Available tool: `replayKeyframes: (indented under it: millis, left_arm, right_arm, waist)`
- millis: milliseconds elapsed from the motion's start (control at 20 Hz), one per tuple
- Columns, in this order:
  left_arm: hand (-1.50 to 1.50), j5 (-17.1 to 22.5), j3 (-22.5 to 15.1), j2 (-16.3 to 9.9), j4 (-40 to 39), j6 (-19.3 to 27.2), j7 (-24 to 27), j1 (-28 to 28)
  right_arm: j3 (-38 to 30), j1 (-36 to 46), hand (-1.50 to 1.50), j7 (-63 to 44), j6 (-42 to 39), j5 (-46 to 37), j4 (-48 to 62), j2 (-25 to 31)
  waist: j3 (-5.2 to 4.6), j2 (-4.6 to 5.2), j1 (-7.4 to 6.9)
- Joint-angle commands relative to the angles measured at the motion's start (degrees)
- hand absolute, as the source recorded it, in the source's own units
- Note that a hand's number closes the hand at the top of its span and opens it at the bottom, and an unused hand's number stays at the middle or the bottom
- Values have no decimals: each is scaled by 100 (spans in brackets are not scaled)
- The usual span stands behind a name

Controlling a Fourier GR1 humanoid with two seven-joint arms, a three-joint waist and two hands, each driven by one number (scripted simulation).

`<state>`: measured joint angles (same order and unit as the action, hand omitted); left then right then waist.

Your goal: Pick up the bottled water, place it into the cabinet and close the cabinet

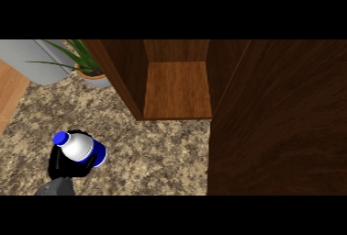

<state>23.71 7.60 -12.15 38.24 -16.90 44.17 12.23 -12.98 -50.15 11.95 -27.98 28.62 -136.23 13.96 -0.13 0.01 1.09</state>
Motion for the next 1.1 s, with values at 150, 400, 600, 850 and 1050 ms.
replayKeyframes:
  millis: [150,400,600,850,1050]
  left_arm:
    - [150,-107,-341,65,741,19,-615,108]
    - [150,-265,-649,232,1610,451,-1102,-1]
    - [150,-447,-1112,847,2398,1053,-1544,-143]
    - [150,-743,-1456,1195,2842,2098,-2141,417]
    - [150,-652,-1911,1207,3045,2711,-2274,518]
  right_arm:
    - [-78,-384,-150,-471,352,561,-1240,-173]
    - [-71,-279,-150,-469,335,753,-1211,-41]
    - [-64,-473,-150,-356,270,628,-1265,-32]
    - [-124,-446,-150,-46,100,571,-922,-32]
    - [-471,-389,-150,-212,105,1028,-876,243]
  waist:
    - [11,-26,-55]
    - [12,-23,-114]
    - [13,-47,-112]
    - [13,-31,-54]
    - [9,-15,-35]
